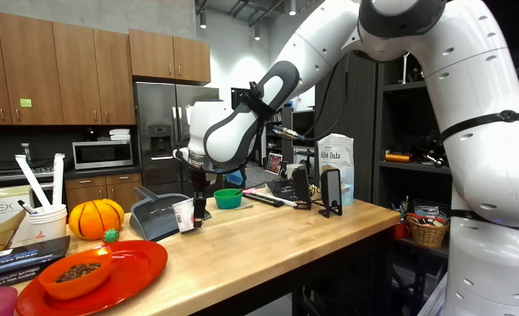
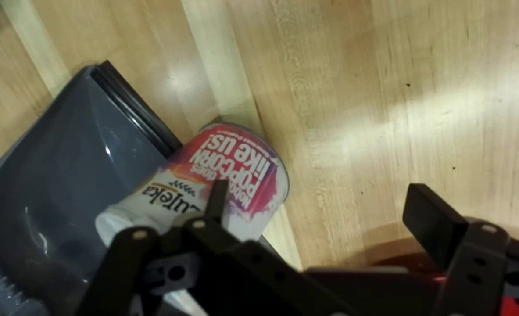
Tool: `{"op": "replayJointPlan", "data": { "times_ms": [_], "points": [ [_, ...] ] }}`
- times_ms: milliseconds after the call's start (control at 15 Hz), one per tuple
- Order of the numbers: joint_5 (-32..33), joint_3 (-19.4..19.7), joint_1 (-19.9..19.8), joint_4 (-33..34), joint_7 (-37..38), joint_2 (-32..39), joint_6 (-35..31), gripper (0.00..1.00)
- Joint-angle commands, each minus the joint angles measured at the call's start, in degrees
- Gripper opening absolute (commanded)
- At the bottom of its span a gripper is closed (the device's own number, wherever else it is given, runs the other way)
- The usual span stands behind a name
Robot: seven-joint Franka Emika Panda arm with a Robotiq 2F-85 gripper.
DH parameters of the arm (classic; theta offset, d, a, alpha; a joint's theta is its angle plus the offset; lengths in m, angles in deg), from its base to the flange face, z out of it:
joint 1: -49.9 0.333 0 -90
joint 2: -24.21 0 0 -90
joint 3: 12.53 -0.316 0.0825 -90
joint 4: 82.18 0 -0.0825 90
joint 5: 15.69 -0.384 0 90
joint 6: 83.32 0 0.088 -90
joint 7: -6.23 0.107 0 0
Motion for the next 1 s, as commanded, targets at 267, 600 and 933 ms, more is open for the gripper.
{"op": "replayJointPlan", "data": {
  "times_ms": [267,600,933],
  "points": [
    [0.55,1.67,-1.6,-5.11,0.34,-4.95,-2.86,1.0],
    [4.09,3.89,-1.05,-11.83,5.58,-12.16,6.76,1.0],
    [-0.5,2.95,-1.08,-17.84,3.92,-17.65,14.4,1.0]
  ]
}}
